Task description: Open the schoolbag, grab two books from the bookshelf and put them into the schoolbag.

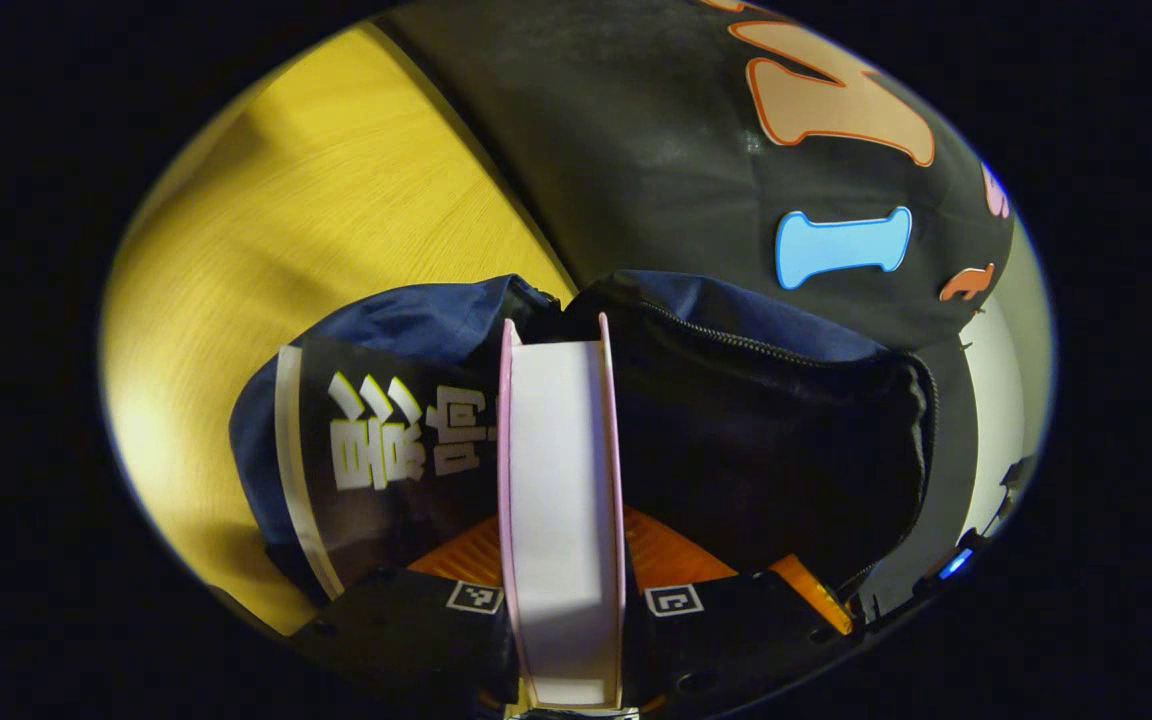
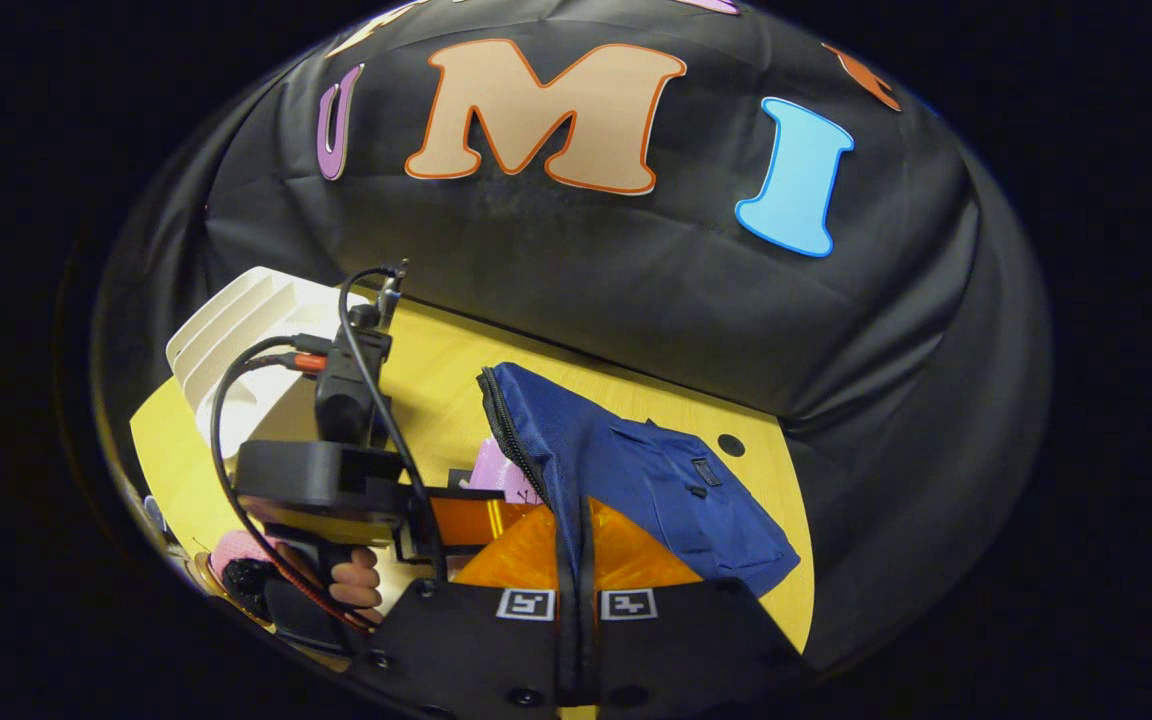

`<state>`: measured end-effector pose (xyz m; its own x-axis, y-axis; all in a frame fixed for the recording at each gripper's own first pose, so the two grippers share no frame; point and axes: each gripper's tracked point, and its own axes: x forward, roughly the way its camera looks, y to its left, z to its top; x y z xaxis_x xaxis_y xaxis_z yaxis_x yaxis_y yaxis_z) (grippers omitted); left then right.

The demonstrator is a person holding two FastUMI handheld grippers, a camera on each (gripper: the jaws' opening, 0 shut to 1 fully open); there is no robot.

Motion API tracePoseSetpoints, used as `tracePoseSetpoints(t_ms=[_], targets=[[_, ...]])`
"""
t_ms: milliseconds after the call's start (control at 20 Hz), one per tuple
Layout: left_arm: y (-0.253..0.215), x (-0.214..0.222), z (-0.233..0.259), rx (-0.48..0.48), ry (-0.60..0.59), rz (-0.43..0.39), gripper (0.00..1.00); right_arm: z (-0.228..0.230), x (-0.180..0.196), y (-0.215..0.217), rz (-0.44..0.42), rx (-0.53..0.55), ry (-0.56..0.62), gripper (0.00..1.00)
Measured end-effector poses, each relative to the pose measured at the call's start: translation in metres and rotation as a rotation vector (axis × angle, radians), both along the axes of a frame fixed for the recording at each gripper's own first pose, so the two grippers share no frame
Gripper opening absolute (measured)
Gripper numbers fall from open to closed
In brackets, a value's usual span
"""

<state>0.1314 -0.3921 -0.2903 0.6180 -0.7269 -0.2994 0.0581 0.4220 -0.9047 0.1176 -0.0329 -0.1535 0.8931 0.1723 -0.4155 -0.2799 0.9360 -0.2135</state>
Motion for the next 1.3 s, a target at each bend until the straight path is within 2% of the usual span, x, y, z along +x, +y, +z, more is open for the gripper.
tracePoseSetpoints(t_ms=[100,150,250,300,350,400,500,600,650,700,800,950,1000,1050,1100,1200,1250,1300], targets=[[-0.001,0.003,-0.002,0.016,0.01,0.003,0.36,0.001,0.0,-0.002,-0.007,0.01,0.003,0.02],[0.002,0.001,-0.008,0.058,0.019,0.002,0.43,0.003,0.001,-0.003,-0.013,0.016,0.0,0.02],[0.008,-0.004,-0.011,0.115,0.028,-0.008,0.49,0.003,0.003,-0.006,-0.019,0.021,0.002,0.03],[0.015,-0.008,-0.005,0.136,0.018,-0.008,0.61,0.005,0.003,-0.007,-0.023,0.025,0.002,0.03],[0.023,-0.011,-0.002,0.168,-0.002,-0.008,0.68,0.005,0.004,-0.008,-0.025,0.029,0.002,0.03],[0.031,-0.016,0.001,0.211,-0.019,-0.016,0.67,0.006,0.005,-0.01,-0.031,0.032,0.001,0.02],[0.059,-0.024,0.002,0.317,-0.033,0.015,0.9,0.008,0.005,-0.012,-0.038,0.043,0.0,0.03],[0.083,-0.036,0.013,0.374,-0.044,0.032,0.92,0.01,0.002,-0.014,-0.042,0.054,0.002,0.04],[0.094,-0.043,0.02,0.393,-0.051,0.039,0.87,0.011,0.0,-0.015,-0.041,0.064,0.005,0.05],[0.105,-0.052,0.026,0.421,-0.061,0.041,0.92,0.013,-0.003,-0.011,-0.023,0.092,0.006,0.06],[0.124,-0.067,0.041,0.489,-0.105,0.046,0.92,0.017,-0.011,-0.003,-0.001,0.146,0.009,0.19],[0.146,-0.085,0.073,0.55,-0.182,0.056,0.92,0.023,-0.032,0.01,0.028,0.252,0.031,0.54],[0.149,-0.09,0.082,0.558,-0.202,0.053,0.92,0.028,-0.036,0.009,0.011,0.271,0.02,0.6],[0.154,-0.094,0.09,0.564,-0.214,0.049,0.87,0.034,-0.039,0.008,-0.004,0.287,0.001,0.67],[0.16,-0.098,0.096,0.571,-0.218,0.044,0.92,0.042,-0.042,0.009,-0.012,0.308,-0.016,0.74],[0.174,-0.1,0.113,0.585,-0.23,0.052,0.93,0.057,-0.05,0.012,-0.033,0.355,-0.052,0.85],[0.184,-0.101,0.123,0.597,-0.244,0.064,0.94,0.066,-0.054,0.011,-0.043,0.375,-0.075,1.0],[0.195,-0.1,0.135,0.612,-0.269,0.08,0.94,0.076,-0.057,0.011,-0.05,0.389,-0.101,1.0]])
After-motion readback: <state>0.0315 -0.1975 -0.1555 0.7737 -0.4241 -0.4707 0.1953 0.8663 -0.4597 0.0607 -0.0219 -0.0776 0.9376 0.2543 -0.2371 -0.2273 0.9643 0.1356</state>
